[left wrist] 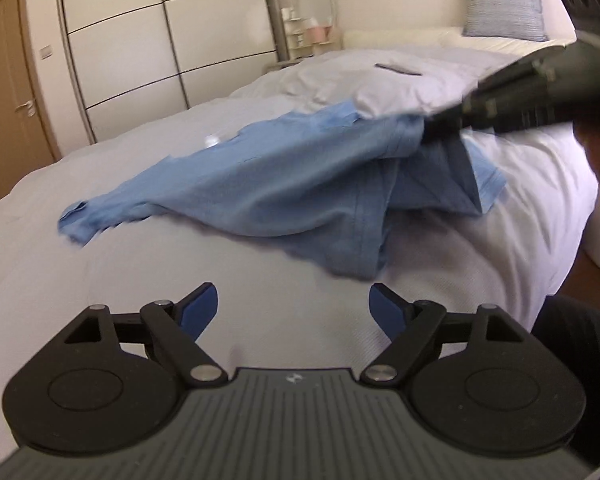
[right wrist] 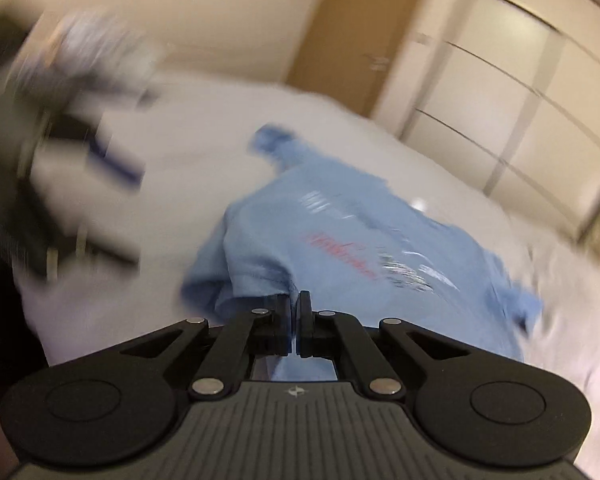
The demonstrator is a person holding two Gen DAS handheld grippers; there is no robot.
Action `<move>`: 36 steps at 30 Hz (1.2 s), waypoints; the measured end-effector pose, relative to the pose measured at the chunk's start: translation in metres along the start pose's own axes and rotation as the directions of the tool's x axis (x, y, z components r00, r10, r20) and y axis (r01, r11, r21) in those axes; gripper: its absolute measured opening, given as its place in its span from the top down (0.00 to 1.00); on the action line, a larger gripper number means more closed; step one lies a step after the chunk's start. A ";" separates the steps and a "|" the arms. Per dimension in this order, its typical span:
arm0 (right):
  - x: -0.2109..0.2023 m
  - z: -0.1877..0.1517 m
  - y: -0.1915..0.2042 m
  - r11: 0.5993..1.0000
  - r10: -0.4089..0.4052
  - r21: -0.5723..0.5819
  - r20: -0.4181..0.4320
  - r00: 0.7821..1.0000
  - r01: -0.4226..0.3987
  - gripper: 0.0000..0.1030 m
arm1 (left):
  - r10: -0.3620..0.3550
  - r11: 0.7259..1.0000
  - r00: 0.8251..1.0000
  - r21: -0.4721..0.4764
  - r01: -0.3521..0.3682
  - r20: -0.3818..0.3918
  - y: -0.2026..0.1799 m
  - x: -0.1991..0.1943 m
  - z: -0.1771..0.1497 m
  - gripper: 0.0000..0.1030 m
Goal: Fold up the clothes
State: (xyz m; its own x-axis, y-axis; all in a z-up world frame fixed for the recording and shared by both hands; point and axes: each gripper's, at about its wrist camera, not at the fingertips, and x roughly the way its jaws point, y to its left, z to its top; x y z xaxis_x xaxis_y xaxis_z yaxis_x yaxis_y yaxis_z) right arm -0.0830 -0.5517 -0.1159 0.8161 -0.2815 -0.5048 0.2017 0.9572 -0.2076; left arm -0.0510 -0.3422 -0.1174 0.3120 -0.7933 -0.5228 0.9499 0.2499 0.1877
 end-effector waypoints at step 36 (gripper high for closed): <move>-0.026 -0.014 -0.005 0.987 0.137 0.092 -0.042 0.990 -0.133 1.00 | 0.067 0.985 0.977 0.170 -0.033 -0.200 0.045 -0.097 0.003 1.00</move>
State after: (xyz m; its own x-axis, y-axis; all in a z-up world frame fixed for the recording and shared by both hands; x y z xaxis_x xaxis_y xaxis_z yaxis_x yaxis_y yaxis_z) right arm -0.1129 -0.5503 -0.1132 0.8126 -0.1499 -0.5632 0.1404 0.9882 -0.0605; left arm -0.0382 -0.2559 -0.0554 0.3724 -0.6477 -0.6647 0.9223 0.1780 0.3431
